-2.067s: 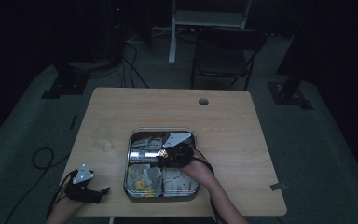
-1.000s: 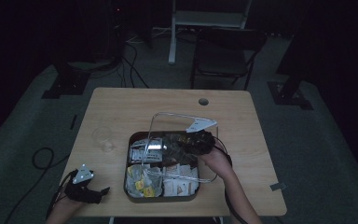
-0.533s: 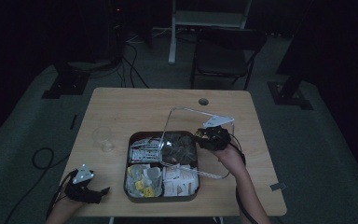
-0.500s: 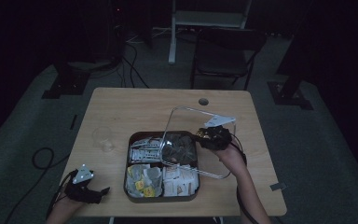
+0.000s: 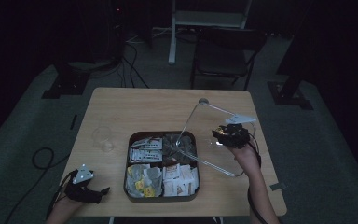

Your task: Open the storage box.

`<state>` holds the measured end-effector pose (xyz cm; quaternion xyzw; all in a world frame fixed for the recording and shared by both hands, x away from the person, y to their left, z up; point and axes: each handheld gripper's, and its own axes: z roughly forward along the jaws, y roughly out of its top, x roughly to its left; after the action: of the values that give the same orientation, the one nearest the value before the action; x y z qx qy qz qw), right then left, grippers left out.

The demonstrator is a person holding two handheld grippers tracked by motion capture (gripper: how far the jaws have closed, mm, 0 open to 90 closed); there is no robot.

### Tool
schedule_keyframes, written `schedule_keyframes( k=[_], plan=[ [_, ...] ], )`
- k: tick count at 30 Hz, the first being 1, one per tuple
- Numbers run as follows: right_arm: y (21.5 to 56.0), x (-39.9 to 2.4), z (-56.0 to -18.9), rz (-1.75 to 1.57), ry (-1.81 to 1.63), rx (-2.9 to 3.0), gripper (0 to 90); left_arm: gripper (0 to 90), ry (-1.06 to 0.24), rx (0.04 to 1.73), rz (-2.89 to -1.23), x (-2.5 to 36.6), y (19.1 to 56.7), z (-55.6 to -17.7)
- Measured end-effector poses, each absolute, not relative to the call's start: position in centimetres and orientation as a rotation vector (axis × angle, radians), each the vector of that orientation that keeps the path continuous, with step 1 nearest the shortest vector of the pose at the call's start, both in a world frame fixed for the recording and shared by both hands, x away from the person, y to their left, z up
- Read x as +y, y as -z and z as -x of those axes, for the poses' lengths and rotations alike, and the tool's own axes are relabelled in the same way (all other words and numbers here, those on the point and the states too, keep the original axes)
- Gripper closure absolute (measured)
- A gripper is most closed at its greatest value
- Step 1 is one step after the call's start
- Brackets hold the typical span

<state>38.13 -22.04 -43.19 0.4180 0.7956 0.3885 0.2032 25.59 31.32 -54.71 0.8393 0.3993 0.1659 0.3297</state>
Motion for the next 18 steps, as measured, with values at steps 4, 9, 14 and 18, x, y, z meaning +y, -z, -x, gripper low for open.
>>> schedule_keyframes(
  k=[4, 9, 14, 18],
  plan=[
    [43.7, -24.0, -38.2, -1.221, -1.069, 2.184, 58.7, 1.0, -0.436, 1.050, -2.192, 31.3, 54.7, -25.6],
    [44.3, -25.9, -38.1, -1.272, -1.048, 2.147, 58.7, 1.0, -0.436, 1.051, -2.192, 31.3, 54.7, -25.6],
    [44.9, -27.6, -38.0, -1.319, -1.031, 2.115, 58.6, 1.0, -0.436, 1.052, -2.192, 31.3, 54.7, -25.6],
    [45.7, -28.6, -37.9, -1.353, -1.008, 2.096, 58.6, 1.0, -0.436, 1.051, -2.192, 31.3, 54.7, -25.6]
  ],
)
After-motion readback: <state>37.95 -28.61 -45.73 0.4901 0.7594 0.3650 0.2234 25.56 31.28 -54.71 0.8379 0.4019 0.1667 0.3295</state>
